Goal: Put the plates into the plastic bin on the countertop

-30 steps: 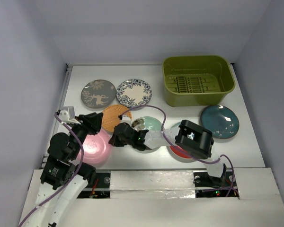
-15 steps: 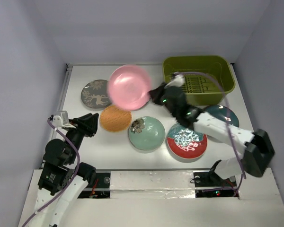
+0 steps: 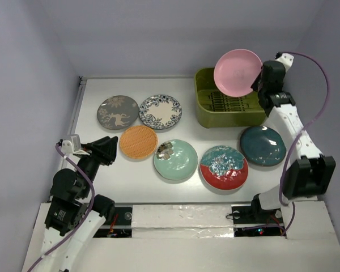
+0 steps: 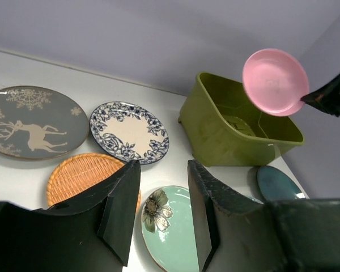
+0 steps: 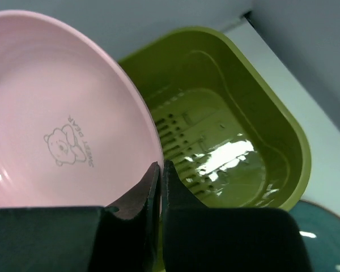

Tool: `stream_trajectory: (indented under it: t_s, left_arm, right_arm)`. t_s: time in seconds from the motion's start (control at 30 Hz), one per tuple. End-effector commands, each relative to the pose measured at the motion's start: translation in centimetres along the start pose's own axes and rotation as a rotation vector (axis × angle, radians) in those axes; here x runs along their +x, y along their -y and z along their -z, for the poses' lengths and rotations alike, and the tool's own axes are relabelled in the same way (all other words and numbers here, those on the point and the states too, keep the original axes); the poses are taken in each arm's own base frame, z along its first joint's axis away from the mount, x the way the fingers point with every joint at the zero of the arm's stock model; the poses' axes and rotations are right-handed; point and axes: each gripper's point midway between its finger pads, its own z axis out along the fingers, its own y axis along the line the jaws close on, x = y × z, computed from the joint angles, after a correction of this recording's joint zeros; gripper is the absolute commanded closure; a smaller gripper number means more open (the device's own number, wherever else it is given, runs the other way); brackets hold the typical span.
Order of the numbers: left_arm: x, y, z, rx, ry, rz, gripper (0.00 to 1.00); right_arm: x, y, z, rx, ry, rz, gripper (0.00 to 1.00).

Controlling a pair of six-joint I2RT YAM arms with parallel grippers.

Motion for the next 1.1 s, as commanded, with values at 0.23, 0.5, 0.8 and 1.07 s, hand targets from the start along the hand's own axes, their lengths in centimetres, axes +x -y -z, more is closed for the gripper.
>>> stream_trajectory:
  t_s: [0.23, 0.5, 0.8, 1.07]
  left_arm:
    - [-1.0, 1.1, 0.3, 0.059, 0.044, 0.006, 0.64]
    - [-0.9, 0.9, 0.2, 0.047, 0.040, 0.005, 0.64]
    - [-0.6, 0.8, -0.1, 0.036, 0.025, 0.002, 0.64]
    - [-0.3, 0.7, -0.4, 0.029, 0.012, 0.000, 0.64]
  right_arm:
    - [4.0, 0.4, -7.2, 0.029, -0.230, 0.228, 1.00]
    - [10.7, 1.4, -10.4, 0.048, -0.409, 0.304, 1.00]
    - [9.4, 1.0, -10.6, 0.062, -0.337, 0.220, 0.56]
    - [2.0, -2.5, -2.6, -0.132, -0.070, 0.055, 0.52]
